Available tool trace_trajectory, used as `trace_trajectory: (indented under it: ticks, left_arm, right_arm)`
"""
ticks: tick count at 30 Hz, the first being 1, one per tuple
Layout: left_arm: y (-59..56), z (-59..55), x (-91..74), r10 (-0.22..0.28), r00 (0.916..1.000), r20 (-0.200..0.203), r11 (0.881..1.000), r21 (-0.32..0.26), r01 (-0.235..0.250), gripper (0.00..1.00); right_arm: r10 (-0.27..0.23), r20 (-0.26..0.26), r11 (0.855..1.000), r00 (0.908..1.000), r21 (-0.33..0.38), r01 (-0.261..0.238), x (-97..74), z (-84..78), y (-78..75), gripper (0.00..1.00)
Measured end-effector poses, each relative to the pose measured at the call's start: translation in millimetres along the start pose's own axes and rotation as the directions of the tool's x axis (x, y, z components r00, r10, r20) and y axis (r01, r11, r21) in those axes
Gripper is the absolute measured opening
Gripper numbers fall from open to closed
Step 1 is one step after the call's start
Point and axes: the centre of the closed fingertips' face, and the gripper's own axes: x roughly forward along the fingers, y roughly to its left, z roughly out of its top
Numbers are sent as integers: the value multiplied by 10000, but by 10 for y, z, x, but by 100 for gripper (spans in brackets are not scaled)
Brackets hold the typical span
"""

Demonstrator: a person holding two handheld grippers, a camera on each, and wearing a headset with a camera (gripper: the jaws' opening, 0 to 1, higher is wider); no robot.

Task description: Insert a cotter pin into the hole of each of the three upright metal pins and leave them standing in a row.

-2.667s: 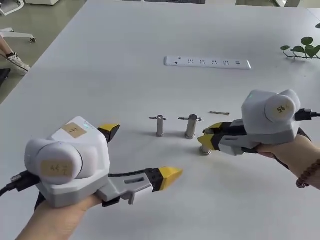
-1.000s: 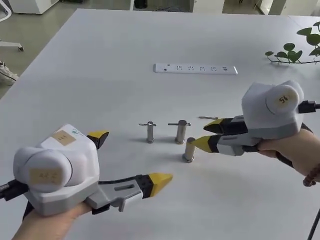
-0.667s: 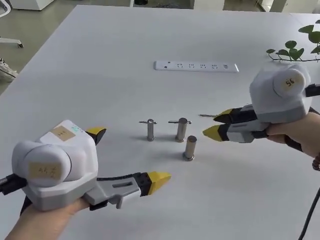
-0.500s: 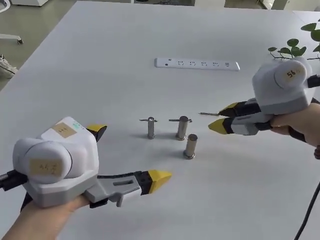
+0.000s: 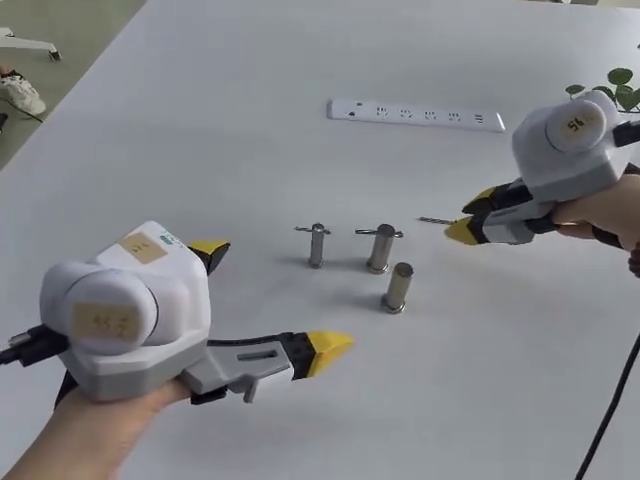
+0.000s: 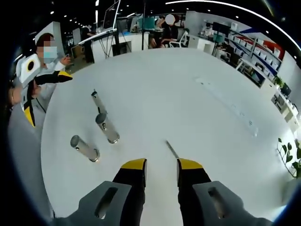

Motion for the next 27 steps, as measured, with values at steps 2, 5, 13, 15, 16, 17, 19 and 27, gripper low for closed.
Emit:
trace_trajectory:
  ticks: [2, 5, 13, 15, 16, 17, 19, 27]
  left_arm:
    - [0, -20, 6, -21, 10000, -38, 10000, -21, 21, 94]
    - [5, -53, 15, -61, 9999, -121, 10000, -13, 60, 94]
    - [-9, -83, 21, -130, 9998, -161, 9999, -31, 129, 94]
    - [-12, -96, 20, -134, 9998, -176, 9999, -74, 133, 94]
    - [-6, -106, 19, -104, 9997, -220, 9999, -93, 102, 94]
    - [1, -109, 19, -80, 9997, -242, 9999, -93, 78, 94]
    - [17, -101, 20, -45, 9998, -211, 9999, -126, 43, 93]
    - [50, -71, 11, 1, 10000, -66, 9997, -252, -2, 91]
  right_arm:
    - [27, -126, 10000, 9999, -63, -28, 101, -27, -90, 20]
    - [-8, -286, 9999, 9996, -153, 4, 147, -53, -122, 18]
    - [-47, -695, 9993, 9976, -365, 22, 231, -132, -187, 12]
    - [33, -835, 9988, 9965, -493, -74, 261, -155, -230, 11]
    - [46, -931, 9984, 9956, -555, -98, 265, -157, -249, 11]
    - [50, -981, 9982, 9952, -583, -108, 251, -140, -253, 11]
    - [61, -1018, 9980, 9948, -626, -125, 257, -130, -249, 10]
    - [434, -1379, 9972, 9895, -541, -512, 295, -132, -228, 7]
